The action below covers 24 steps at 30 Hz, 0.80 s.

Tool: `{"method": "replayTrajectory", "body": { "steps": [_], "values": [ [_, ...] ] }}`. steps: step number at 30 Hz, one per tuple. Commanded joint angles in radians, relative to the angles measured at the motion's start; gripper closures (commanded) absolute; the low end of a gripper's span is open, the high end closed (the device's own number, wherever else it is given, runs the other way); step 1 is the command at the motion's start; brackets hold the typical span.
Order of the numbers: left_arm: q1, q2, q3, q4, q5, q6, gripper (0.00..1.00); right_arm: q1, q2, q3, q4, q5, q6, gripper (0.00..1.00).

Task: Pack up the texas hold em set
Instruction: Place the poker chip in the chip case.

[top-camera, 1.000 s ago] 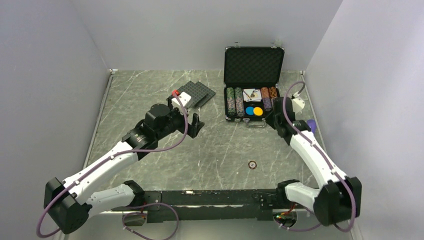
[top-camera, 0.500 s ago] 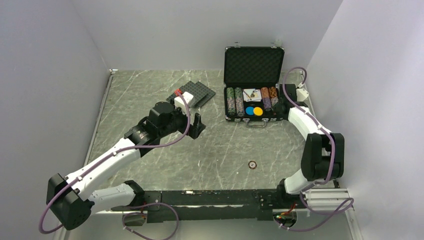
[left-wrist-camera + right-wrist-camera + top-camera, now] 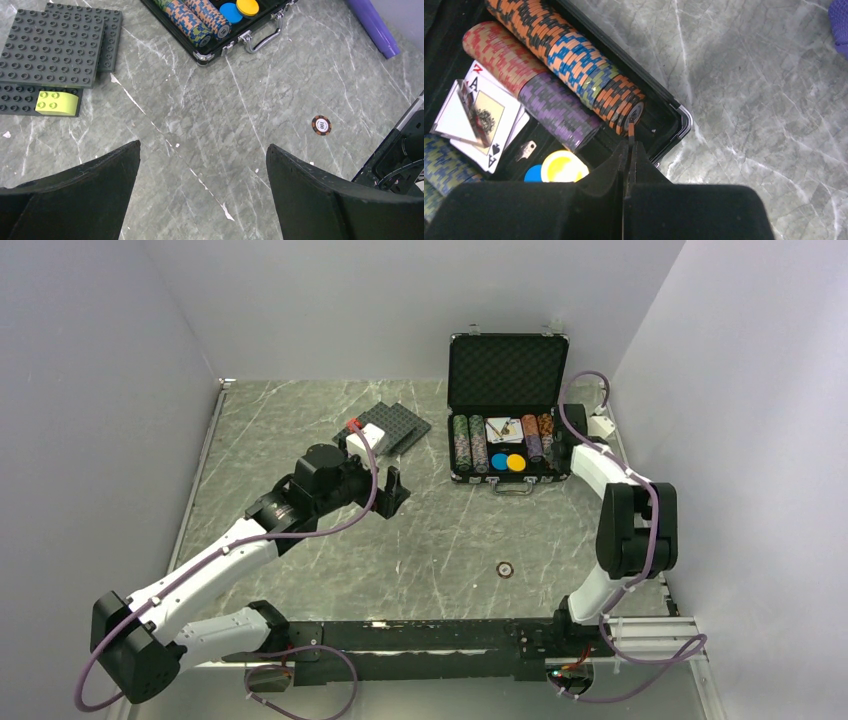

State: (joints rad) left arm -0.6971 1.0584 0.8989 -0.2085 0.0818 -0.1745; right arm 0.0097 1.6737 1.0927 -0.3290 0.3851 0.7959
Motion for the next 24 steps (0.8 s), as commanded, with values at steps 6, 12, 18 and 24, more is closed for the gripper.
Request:
{"method": "replayTrajectory", "body": {
  "steps": [6,12,18,24],
  "values": [
    [-0.001,-0.024,0.038,0.008,0.006,0.003,0.01,-0.045,0.058,0.059,0.042,0.026,0.046,1.00],
    [-0.002,-0.024,0.038,0.008,0.009,0.009,0.01,-0.049,0.078,0.084,0.061,-0.031,0.056,0.89],
    [-0.001,-0.024,0.038,0.008,0.019,0.012,0.01,-0.050,0.054,0.073,0.081,-0.041,0.065,0.77],
    [-0.002,-0.021,0.041,0.005,0.029,0.015,0.00,-0.050,0.059,0.070,0.084,-0.058,0.050,0.68]
  ]
}}
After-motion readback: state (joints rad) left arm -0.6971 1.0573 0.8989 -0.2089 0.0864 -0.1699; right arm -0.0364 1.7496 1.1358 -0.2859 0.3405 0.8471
